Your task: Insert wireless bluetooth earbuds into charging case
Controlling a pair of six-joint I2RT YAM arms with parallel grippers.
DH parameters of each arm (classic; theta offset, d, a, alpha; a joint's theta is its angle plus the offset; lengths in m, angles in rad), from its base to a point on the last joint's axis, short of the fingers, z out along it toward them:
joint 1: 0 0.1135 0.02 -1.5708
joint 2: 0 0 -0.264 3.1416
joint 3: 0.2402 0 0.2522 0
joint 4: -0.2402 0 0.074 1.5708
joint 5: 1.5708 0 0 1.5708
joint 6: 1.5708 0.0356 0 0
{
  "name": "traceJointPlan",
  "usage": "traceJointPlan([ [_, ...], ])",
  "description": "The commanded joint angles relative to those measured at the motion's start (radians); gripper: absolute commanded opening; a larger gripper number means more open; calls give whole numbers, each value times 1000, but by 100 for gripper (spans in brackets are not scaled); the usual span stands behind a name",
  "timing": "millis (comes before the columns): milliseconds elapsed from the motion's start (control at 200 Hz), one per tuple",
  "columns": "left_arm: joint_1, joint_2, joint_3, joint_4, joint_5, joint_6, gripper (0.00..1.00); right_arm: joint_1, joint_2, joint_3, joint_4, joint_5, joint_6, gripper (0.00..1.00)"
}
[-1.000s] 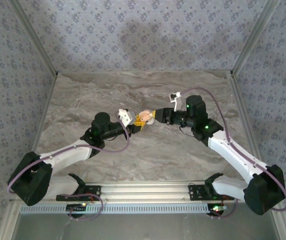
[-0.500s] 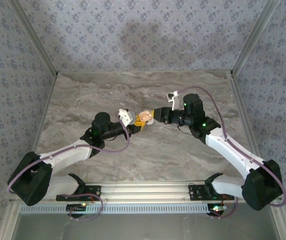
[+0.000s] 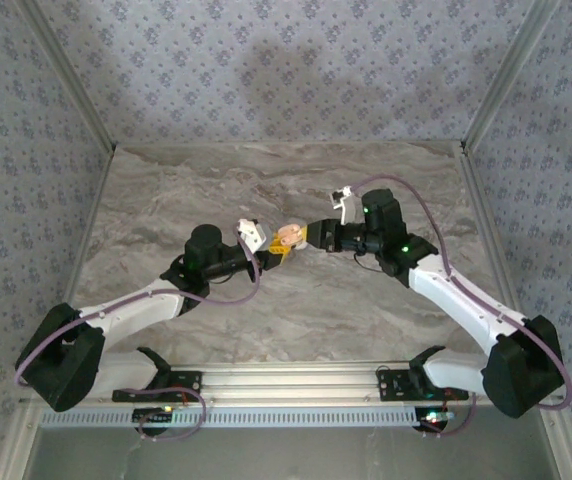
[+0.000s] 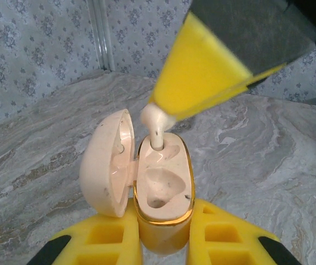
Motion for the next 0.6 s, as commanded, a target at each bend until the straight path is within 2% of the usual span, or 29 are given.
traceJointPlan([
  [0,-9,-42,37,44,13,16,12,13,13,27,-64,-27,-25,27],
  [160,-8,-42,39,36,10,22,12,22,-6,34,-67,-17,-14,28],
  [430,-8,-42,37,28,12,28,12,5,-76,47,-120,10,-31,46],
  [595,-9,-48,36,23,15,30,12,-23,-112,56,-155,1,-51,48],
])
